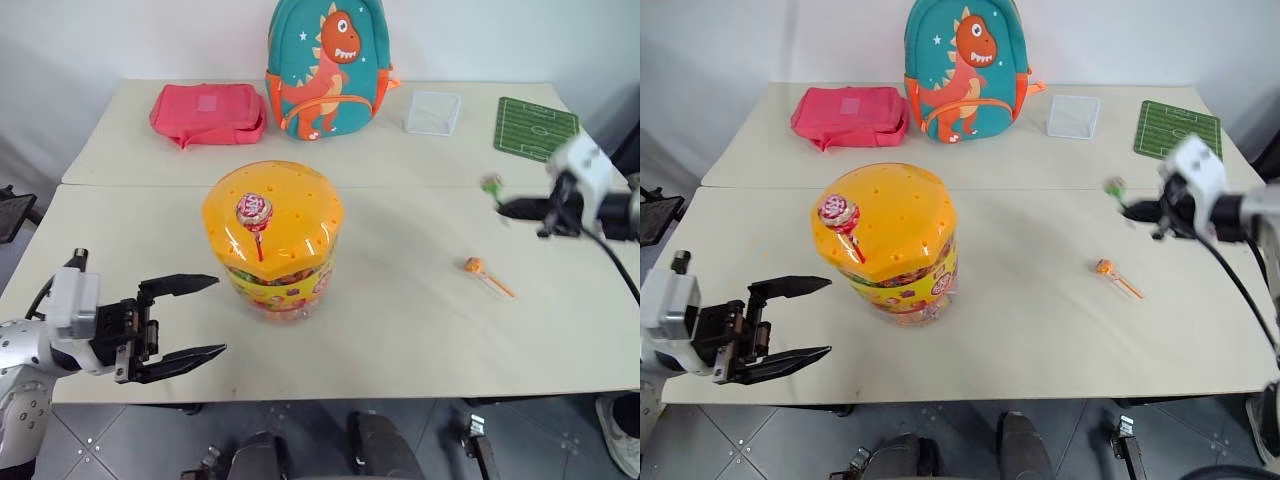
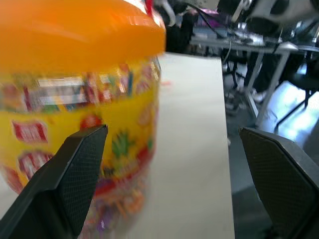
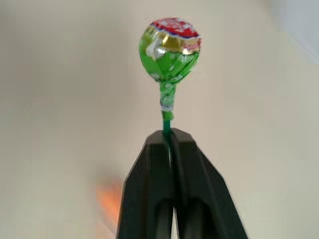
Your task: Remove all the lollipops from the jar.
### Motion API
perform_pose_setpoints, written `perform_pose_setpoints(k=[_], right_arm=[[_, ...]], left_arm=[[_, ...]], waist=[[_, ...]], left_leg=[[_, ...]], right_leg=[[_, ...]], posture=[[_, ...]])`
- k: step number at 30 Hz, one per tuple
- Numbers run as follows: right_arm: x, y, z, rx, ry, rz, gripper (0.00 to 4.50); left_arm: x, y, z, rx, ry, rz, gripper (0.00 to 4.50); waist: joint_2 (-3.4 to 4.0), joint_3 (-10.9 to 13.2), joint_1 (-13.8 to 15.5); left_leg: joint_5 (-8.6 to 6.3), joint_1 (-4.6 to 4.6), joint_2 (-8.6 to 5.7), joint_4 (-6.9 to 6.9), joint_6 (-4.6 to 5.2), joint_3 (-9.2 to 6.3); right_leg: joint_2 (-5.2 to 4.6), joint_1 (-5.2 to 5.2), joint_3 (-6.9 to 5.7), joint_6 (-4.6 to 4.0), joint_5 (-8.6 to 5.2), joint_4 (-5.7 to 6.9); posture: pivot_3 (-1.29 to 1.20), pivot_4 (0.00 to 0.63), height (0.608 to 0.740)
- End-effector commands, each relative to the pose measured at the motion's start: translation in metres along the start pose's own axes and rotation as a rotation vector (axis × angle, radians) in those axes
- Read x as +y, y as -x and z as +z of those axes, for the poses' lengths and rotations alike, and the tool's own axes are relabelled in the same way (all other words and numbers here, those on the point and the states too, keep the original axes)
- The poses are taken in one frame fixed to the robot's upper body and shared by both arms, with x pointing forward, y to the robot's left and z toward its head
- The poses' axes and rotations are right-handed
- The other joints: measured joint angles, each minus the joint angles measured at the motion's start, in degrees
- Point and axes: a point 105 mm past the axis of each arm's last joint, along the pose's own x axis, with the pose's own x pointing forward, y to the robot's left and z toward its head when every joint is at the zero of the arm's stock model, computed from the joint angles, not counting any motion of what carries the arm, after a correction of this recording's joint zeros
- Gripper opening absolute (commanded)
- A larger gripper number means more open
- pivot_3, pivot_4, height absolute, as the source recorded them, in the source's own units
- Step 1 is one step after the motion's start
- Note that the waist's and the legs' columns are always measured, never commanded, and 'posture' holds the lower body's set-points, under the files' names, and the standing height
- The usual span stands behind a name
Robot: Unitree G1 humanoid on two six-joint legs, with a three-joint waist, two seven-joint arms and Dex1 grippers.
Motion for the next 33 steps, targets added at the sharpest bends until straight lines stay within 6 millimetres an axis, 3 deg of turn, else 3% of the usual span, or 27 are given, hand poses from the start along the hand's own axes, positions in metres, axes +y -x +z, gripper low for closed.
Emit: perform_pose_setpoints(k=[1,3,7,10,14,18,21,24,27,28,31,33], right_arm=[[-0.007,-0.002,-0.037,0.100,0.036,-0.049,0.05],[-0.005,-0.006,-0.053,0.151,0.057,-0.034,0.05],[-0.004,-0.011,-0.067,0.171,0.005,-0.036,0.05],[-0.001,-0.013,-0.072,0.177,-0.001,-0.014,0.66],[0.004,-0.013,-0.063,0.108,0.005,0.038,1.90],[0.022,0.022,0.017,-0.405,0.076,0.308,3.24],[0.035,0.031,0.051,-0.536,0.108,0.399,3.24],[0.075,0.035,0.113,-0.724,0.205,0.550,3.24],[0.116,0.044,0.160,-0.885,0.246,0.694,3.24],[0.126,0.047,0.168,-0.912,0.252,0.727,3.24],[0.180,0.057,0.203,-0.996,0.320,0.940,3.24],[0.200,0.057,0.219,-1.010,0.326,0.996,3.24]], left_arm=[[-0.005,-0.004,-0.004,0.007,-0.034,-0.016,4.50],[-0.007,-0.006,-0.004,-0.006,-0.031,-0.018,4.50],[-0.008,-0.007,-0.001,-0.017,-0.044,-0.012,4.50],[-0.004,-0.003,0.007,-0.033,-0.061,0.031,4.50],[-0.004,0.001,0.010,-0.037,-0.063,0.057,4.50],[0.000,0.011,0.015,-0.072,-0.048,0.171,4.50],[0.005,0.021,0.024,-0.162,-0.025,0.265,4.50],[0.007,0.027,0.026,-0.175,-0.002,0.299,4.50],[0.007,0.028,0.026,-0.169,0.006,0.289,4.50],[0.007,0.028,0.026,-0.167,0.007,0.286,4.50],[0.005,0.030,0.023,-0.161,0.044,0.280,4.50],[0.003,0.032,0.018,-0.141,0.061,0.273,4.50]], waist=[[0.02,0.01,0.00],[0.06,0.04,-0.50],[0.17,0.07,-1.32],[0.17,0.07,-1.35],[0.17,0.07,-1.34],[0.30,0.15,-1.41],[0.41,0.21,-1.28],[0.38,0.21,-1.32],[0.38,0.21,-1.27],[0.38,0.20,-1.25],[0.38,0.21,-0.96],[0.37,0.20,-0.94]], left_leg=[[0.00,0.04,0.00,0.00,0.00,0.09],[0.00,0.10,0.00,0.02,0.01,0.19],[0.01,0.22,0.08,0.01,-0.01,0.28],[0.01,0.22,0.12,0.03,-0.02,0.28],[0.00,0.22,0.14,0.05,-0.02,0.26],[0.00,0.23,0.14,0.02,-0.03,0.27],[0.00,0.24,0.16,0.06,-0.02,0.25],[-0.02,0.23,0.46,0.16,-0.06,-0.09],[-0.03,0.23,0.41,0.17,-0.08,-0.28],[-0.03,0.22,0.40,0.17,-0.08,-0.31],[-0.04,0.10,0.40,0.16,-0.09,-0.51],[-0.07,0.07,0.40,0.16,-0.11,-0.57]], right_leg=[[0.00,0.00,0.09,0.00,0.00,0.02],[0.03,-0.02,0.21,0.01,0.00,0.10],[0.08,-0.01,0.30,0.01,0.00,0.21],[0.10,0.00,0.30,0.01,0.00,0.20],[0.11,0.01,0.30,0.01,0.00,0.20],[0.13,0.02,0.31,0.01,0.00,0.17],[0.11,0.00,0.36,0.04,0.02,0.25],[0.15,0.02,0.29,0.02,0.03,0.32],[0.19,0.01,0.29,-0.02,0.05,0.36],[0.18,0.00,0.26,-0.02,0.05,0.37],[0.13,-0.04,0.10,-0.02,0.05,0.37],[0.12,-0.06,0.03,-0.02,0.05,0.40]], posture=[[0.00,0.150,0.740],[0.00,0.150,0.740],[0.00,0.150,0.740],[0.00,0.150,0.740],[0.00,0.150,0.740],[0.00,0.150,0.740],[0.00,0.150,0.740],[0.00,0.150,0.740],[0.00,0.150,0.740],[0.00,0.150,0.740],[0.00,0.150,0.740],[0.00,0.150,0.740]])
